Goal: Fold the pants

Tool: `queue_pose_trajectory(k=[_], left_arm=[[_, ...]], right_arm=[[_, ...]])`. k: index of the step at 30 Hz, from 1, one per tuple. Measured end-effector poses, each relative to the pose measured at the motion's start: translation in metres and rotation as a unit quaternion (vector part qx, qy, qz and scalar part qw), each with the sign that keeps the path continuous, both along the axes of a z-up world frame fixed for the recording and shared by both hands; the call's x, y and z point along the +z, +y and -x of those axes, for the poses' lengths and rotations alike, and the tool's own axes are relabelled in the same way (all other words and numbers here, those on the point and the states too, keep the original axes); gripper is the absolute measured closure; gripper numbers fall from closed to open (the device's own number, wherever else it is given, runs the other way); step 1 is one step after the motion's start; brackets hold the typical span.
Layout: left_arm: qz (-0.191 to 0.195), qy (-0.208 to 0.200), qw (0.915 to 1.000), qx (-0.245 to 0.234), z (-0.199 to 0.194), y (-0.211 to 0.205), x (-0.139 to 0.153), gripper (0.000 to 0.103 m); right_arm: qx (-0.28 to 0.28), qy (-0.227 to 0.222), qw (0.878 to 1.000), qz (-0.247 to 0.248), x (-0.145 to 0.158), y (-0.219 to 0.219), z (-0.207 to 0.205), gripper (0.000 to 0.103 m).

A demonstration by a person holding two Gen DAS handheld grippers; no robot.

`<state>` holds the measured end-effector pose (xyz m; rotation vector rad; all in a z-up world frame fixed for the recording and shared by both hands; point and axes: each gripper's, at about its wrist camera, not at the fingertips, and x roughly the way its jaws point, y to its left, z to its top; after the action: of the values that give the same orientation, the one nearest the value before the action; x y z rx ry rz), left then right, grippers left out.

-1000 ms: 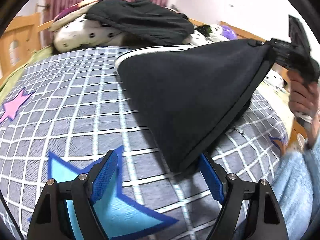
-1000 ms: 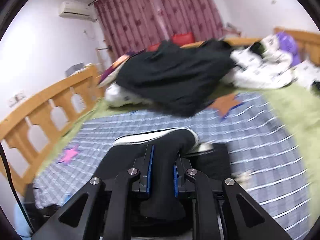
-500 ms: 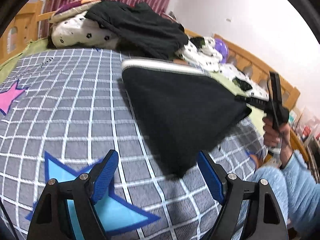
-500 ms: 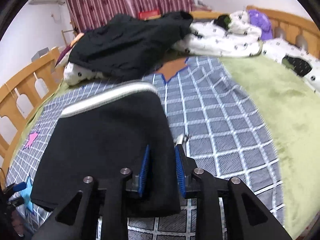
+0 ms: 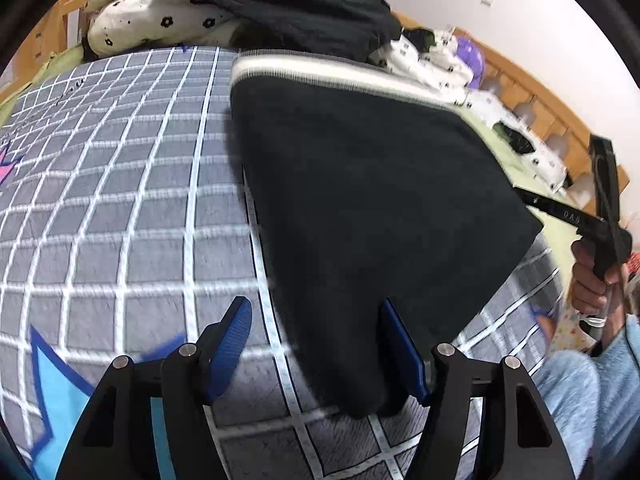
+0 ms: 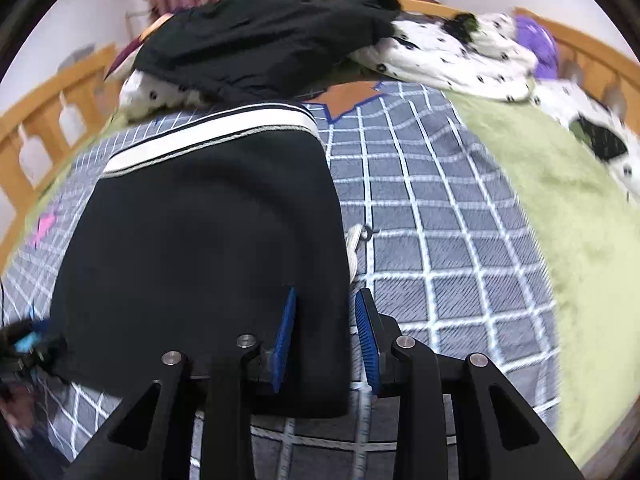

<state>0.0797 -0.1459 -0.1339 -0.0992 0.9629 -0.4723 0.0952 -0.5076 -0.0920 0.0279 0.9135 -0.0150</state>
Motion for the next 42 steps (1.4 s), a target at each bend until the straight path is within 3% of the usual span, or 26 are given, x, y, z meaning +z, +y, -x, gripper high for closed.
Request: queue_pose_trajectory(k=[3,8,12,14,17,22,24,25,26,27,29,35,37,40,42], left_arm=[[0.001,-0.023,0.9996,0.017,-0.019,0.008,0.015,0.038],[0.056,0.012,0.9977,0.037,-0.068,0.011,0.017,0.041],[0.064,0.046,0.9963,0.036,-0.092,0.003,-0.008,0.044],[0.080,0.062,0.9944,0.030,-0.098,0.003,-0.028,0.044],[0.106,0.050,0.9929,0.023,-0.099,0.007,-0.032,0.046],[0.146,0.089,0.9840,0.051,-0.118,0.007,-0.037,0.061],[0.155,0.101,0.9812,0.055,-0.123,0.009,-0.035,0.077],[0.163,0.095,0.9806,0.052,-0.121,0.013,-0.029,0.083],[0.167,0.089,0.9807,0.048,-0.119,0.016,-0.023,0.084],[0.169,0.083,0.9811,0.041,-0.117,0.020,-0.017,0.085],[0.166,0.066,0.9835,0.030,-0.116,0.029,-0.004,0.086],[0.176,0.028,0.9831,0.041,-0.107,0.093,0.040,0.090],[0.152,-0.001,0.9870,0.050,-0.095,0.130,0.053,0.090],[0.100,-0.028,0.9928,0.060,-0.078,0.181,0.064,0.089],[0.069,-0.013,0.9957,0.061,-0.075,0.201,0.055,0.087]], right_arm=[[0.010,-0.010,1.000,-0.016,0.017,-0.006,-0.014,0.051],[0.030,-0.003,0.998,-0.055,0.021,-0.008,-0.070,0.031],[0.048,0.055,0.996,-0.044,-0.011,-0.003,-0.112,0.031],[0.056,0.045,0.996,-0.049,-0.014,-0.003,-0.117,0.031],[0.074,0.047,0.995,-0.053,-0.019,-0.002,-0.121,0.031],[0.067,0.092,0.982,-0.152,-0.038,-0.020,-0.137,0.031],[0.058,0.111,0.972,-0.199,-0.047,-0.023,-0.140,0.032],[0.056,0.112,0.970,-0.211,-0.046,-0.022,-0.139,0.046],[0.053,0.109,0.969,-0.217,-0.042,-0.021,-0.136,0.051],[0.038,0.088,0.975,-0.203,-0.031,-0.018,-0.129,0.054],[0.033,0.052,0.985,-0.160,-0.011,-0.001,-0.111,0.078],[0.043,-0.006,0.983,-0.181,0.043,0.062,-0.071,0.085],[0.065,-0.022,0.978,-0.198,0.053,0.094,-0.061,0.086],[0.100,-0.029,0.963,-0.247,0.044,0.140,-0.055,0.086],[0.114,-0.018,0.957,-0.265,0.022,0.165,-0.060,0.085]])
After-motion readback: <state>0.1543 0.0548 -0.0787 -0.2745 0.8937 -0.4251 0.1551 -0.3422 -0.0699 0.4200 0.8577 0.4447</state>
